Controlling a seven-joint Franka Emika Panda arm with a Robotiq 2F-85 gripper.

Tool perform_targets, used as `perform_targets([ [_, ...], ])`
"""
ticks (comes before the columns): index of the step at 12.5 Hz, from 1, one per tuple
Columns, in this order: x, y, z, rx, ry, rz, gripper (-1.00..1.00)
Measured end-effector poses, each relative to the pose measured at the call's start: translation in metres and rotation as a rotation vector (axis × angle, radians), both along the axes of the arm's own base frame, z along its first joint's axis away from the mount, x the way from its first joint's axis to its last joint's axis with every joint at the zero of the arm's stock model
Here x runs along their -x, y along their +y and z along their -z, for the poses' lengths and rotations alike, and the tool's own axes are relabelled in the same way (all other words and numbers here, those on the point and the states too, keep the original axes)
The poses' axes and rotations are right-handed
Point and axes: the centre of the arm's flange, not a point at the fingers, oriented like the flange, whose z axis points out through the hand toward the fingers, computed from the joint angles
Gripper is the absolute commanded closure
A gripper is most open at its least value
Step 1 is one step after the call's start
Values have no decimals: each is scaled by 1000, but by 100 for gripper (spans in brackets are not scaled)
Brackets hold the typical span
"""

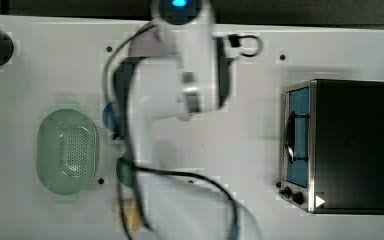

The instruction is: Pick ketchup from strainer and place it on the table

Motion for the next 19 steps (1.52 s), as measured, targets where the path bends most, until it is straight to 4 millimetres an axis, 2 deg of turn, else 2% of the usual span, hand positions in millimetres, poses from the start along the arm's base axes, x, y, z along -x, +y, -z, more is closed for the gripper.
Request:
perform_targets([
  [2, 2, -38, 2, -2, 5, 8, -21],
  [4, 8, -53, 9, 1, -27, -5, -21],
  [6, 18, -44, 28, -15, -56, -23, -21],
  [9, 44, -20, 73, -46, -67, -70, -21],
  [13, 96, 5, 149, -91, -71, -133, -21],
  [16, 132, 7, 192, -116, 20, -121, -21],
  [17, 136, 3, 199, -117, 35, -115, -27],
  [19, 134, -2, 203, -125, 13, -101, -68],
])
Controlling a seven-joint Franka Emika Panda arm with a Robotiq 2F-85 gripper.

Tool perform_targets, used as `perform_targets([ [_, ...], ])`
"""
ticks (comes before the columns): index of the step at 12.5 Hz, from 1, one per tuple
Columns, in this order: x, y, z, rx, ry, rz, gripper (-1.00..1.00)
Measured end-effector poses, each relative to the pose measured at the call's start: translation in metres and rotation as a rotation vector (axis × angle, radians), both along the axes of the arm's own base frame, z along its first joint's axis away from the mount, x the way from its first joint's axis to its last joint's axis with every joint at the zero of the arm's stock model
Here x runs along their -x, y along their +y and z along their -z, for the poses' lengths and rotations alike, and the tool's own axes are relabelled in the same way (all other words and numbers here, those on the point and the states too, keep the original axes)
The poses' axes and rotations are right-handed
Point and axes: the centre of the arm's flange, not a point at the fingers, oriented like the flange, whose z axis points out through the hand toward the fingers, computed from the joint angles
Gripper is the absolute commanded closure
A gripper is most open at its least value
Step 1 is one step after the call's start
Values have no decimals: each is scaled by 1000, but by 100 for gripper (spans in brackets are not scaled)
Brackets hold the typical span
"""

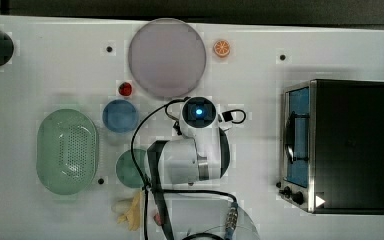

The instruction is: Pick ketchup from strainer and place it on the table

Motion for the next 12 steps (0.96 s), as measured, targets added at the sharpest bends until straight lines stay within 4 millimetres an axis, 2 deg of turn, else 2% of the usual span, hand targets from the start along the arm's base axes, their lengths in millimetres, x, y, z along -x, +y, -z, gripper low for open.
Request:
perform_targets([
  [1, -1, -4, 1, -1, -6, 7, -90],
  [2, -2, -9, -2, 6, -10, 10, -100],
  [4, -11, -16, -16, 12, -45, 24, -100],
  [6, -30, -20, -52, 27, -106, 33, -100],
  [8, -58, -23, -116, 58, -184, 33, -100],
  [10, -84, -24, -195, 85, -256, 46, -100],
  [12, -100, -27, -270, 109, -325, 70, -100],
])
